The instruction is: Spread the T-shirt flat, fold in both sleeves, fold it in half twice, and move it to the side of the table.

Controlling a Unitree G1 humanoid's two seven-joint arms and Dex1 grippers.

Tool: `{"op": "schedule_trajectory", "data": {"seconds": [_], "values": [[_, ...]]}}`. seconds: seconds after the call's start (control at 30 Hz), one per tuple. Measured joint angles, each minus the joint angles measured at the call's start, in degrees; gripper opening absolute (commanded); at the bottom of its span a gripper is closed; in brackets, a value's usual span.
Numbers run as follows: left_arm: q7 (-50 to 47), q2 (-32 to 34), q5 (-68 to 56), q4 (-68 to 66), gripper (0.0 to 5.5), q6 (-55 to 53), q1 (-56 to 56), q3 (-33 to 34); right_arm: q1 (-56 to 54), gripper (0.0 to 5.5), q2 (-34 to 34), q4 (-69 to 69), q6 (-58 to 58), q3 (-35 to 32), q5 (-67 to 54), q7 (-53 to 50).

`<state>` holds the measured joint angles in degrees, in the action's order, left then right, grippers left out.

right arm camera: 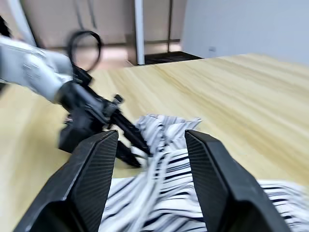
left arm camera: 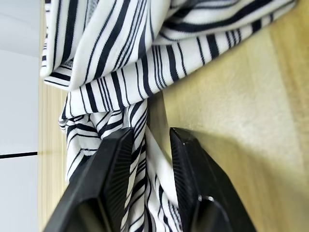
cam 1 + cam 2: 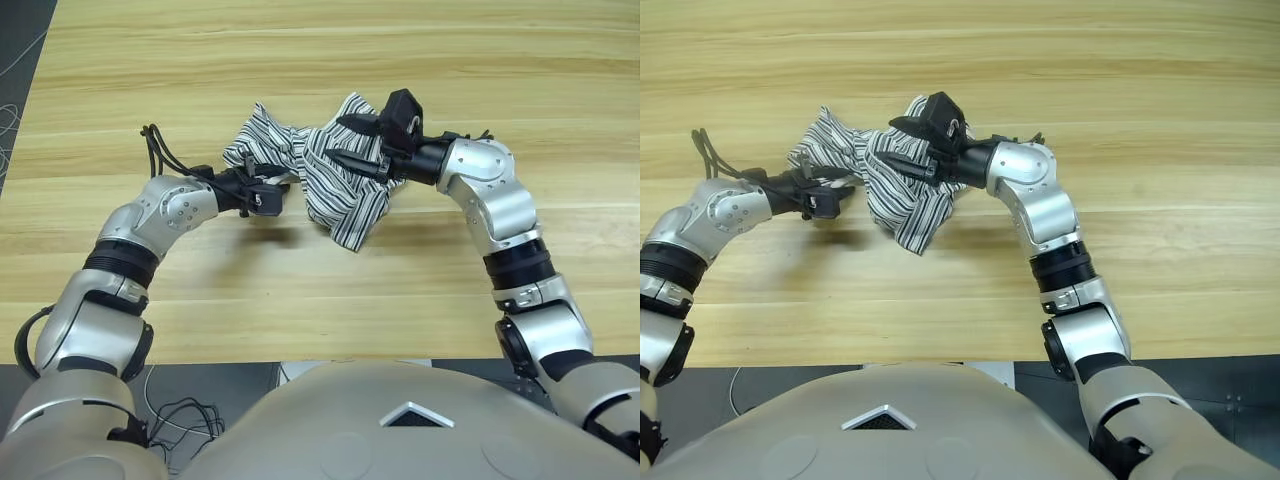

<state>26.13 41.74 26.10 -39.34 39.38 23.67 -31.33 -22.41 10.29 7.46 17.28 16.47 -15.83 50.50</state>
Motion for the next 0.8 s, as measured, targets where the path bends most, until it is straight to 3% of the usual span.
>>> {"op": "schedule_trajectory", "data": {"seconds": [0.27, 0.8], "values": [[0.0, 0.0, 0.0, 0.9, 1.46, -0.7, -0.5, 0.1, 3.2, 2.56, 0.1, 0.2, 2.9, 2.4, 2.5, -2.2], [0.0, -0.3, -0.1, 1.8, 1.46, -0.8, -1.1, 0.1, 3.1, 2.56, -0.9, 13.0, -5.6, 4.1, 7.9, -2.0]]}}
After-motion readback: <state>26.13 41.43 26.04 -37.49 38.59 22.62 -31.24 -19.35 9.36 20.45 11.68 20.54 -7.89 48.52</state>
